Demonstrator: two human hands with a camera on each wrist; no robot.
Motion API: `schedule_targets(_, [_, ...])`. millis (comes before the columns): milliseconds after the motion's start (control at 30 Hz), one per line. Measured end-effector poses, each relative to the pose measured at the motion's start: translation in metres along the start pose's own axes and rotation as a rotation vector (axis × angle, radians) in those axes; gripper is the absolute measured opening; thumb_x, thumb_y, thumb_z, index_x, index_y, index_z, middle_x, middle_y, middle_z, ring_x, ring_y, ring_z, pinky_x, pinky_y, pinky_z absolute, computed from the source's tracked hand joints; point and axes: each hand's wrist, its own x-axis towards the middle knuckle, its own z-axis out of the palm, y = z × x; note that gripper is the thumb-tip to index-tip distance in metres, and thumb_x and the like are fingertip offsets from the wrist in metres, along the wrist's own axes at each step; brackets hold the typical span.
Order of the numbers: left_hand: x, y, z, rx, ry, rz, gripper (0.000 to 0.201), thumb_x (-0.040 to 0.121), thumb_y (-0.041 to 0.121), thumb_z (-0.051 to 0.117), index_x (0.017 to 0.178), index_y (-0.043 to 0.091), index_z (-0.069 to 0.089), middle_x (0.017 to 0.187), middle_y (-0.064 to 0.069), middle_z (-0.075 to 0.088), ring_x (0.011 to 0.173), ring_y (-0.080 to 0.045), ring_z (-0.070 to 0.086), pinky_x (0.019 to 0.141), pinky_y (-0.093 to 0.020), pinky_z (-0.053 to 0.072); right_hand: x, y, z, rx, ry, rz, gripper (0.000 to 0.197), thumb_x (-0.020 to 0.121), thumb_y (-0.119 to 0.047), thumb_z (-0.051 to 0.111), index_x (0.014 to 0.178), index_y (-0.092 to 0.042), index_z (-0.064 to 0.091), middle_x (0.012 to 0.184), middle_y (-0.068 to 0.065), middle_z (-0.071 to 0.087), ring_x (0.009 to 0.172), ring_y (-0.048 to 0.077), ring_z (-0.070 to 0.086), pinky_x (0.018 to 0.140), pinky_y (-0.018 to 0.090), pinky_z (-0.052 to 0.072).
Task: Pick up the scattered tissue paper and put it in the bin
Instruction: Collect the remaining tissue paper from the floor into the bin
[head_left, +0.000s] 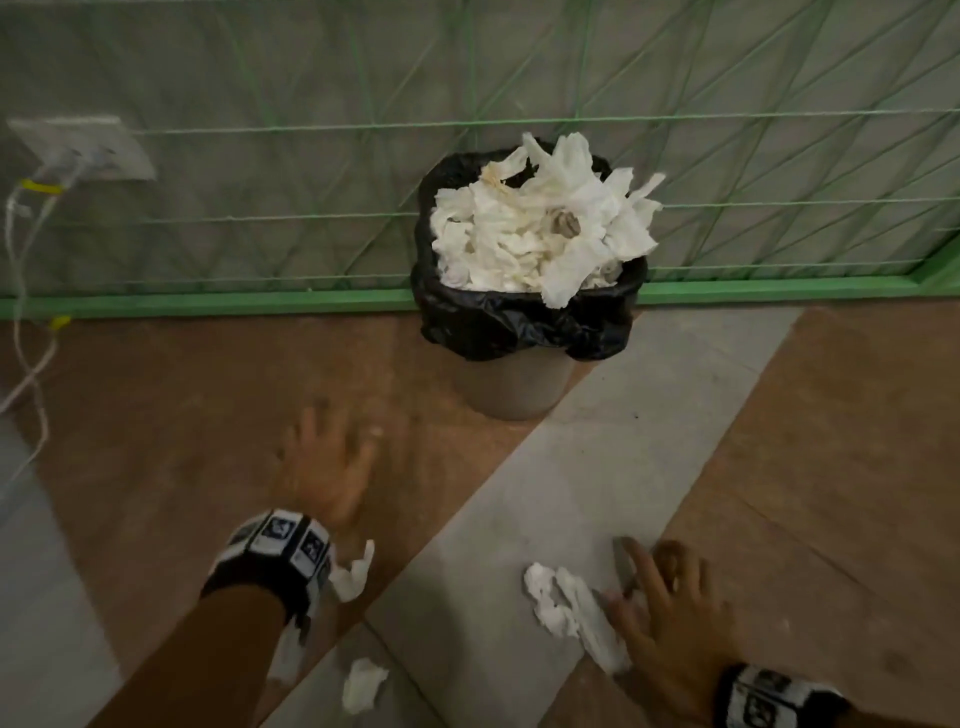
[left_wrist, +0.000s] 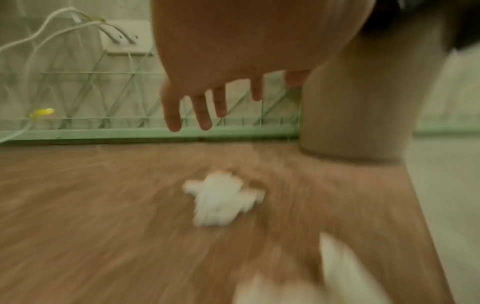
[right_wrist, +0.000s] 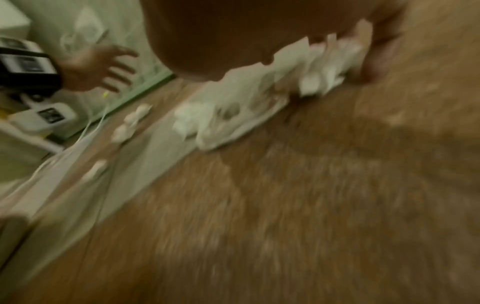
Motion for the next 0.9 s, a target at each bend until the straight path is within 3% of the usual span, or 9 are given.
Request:
schedule_targets(67, [-0.026,-0.03,0.026,0.052,-0.149,0.031,0.068,0.086,0.073,0.024,0.147,0.043,0.019,0.158,-0.008,0.013,0.143,-0.033,0.017,0.116,-0.051,0.015,-0.013,-0.014,0.008,0.002,0.045,-0.096,0.071,0.081,-0.079,0.013,0.14,-0.047,0.036,0.135,0.008,0.05,0.112,0.028,0.056,0.078,0.042,0.051])
schedule_targets(167, [-0.054,-0.054,0.053,0.112,-0.252,0.15,0.085,0.075,0.084,0.007,0.149,0.045,-0.001,0.162,0.002,-0.003,0.149,-0.026,-0.003,0.12,-0.05,0.004,-0.018,-0.035,0.01,-0.068,0.05,-0.301,0.071,0.082,-0.078,0.019,0.146,-0.05,0.011,0.155,0.005,0.022,0.136,0.03,0.035,0.101,0.049,0.037])
schedule_targets(267, [-0.069,-0.052,0.062,0.079,-0.228,0.187,0.093,0.073,0.084,-0.003,0.15,0.036,0.012,0.161,-0.002,0.005,0.148,-0.023,0.006,0.12,-0.043,0.011,-0.013,-0.055,0.007,-0.098,0.035,-0.431,0.066,0.084,-0.074,0.031,0.144,-0.049,0.021,0.149,0.006,0.039,0.119,0.027,0.053,0.083,0.042,0.048])
schedule_targets(400, [-0.089,-0.057,0.066,0.162,-0.277,0.34,0.086,0.076,0.087,0.016,0.149,0.043,0.006,0.158,-0.001,0.017,0.142,-0.023,0.021,0.115,-0.042,0.024,0.001,-0.077,0.016,-0.243,0.038,-0.562,0.052,0.086,-0.058,0.043,0.136,-0.043,0.04,0.135,0.007,0.055,0.096,0.024,0.059,0.066,0.037,0.048])
schedule_targets(533, [-0.108,-0.065,0.064,0.282,-0.404,0.443,0.094,0.073,0.09,0.027,0.15,0.041,0.002,0.157,0.01,-0.01,0.148,-0.019,-0.002,0.118,-0.043,0.005,0.013,-0.086,0.009,-0.341,-0.058,-0.725,0.044,0.091,-0.03,0.035,0.134,-0.021,0.037,0.136,0.015,0.039,0.107,0.038,0.051,0.069,0.042,0.049])
schedule_targets(633, [-0.111,-0.065,0.064,0.455,-0.428,0.458,0.073,0.08,0.082,0.032,0.138,0.039,0.042,0.153,-0.002,0.036,0.137,-0.028,0.038,0.103,-0.049,0.036,0.022,-0.093,-0.008,-0.293,-0.077,-0.721,0.054,0.091,-0.02,0.041,0.142,-0.014,0.025,0.143,0.014,0.029,0.112,0.037,0.05,0.08,0.042,0.046])
schedule_targets(700, [-0.11,-0.061,0.066,0.527,-0.43,0.481,0.046,0.083,0.063,0.041,0.114,0.033,0.057,0.119,-0.003,0.067,0.107,-0.025,0.056,0.08,-0.043,0.049,0.026,-0.102,-0.021,-0.19,0.027,-0.716,0.04,0.092,-0.015,0.044,0.128,-0.021,0.029,0.128,0.01,0.041,0.092,0.035,0.057,0.073,0.039,0.047])
schedule_targets(800, [-0.107,-0.06,0.074,0.55,-0.4,0.591,0.038,0.072,0.044,0.041,0.103,0.027,0.053,0.1,-0.004,0.066,0.083,-0.025,0.057,0.066,-0.037,0.052,0.021,-0.124,-0.056,-0.002,0.22,-0.787,0.003,0.1,-0.018,0.037,0.099,-0.021,0.037,0.096,0.002,0.047,0.068,0.028,0.054,0.066,0.043,0.049])
schedule_targets(900, [-0.099,-0.037,0.061,0.43,-0.33,0.514,0.04,0.09,0.031,0.038,0.128,0.018,0.04,0.119,-0.009,0.058,0.102,-0.029,0.054,0.081,-0.04,0.049,0.01,-0.156,-0.12,0.238,0.455,-0.796,0.024,0.102,-0.027,0.032,0.084,-0.016,0.042,0.074,-0.005,0.043,0.064,0.006,0.047,0.058,0.02,0.036])
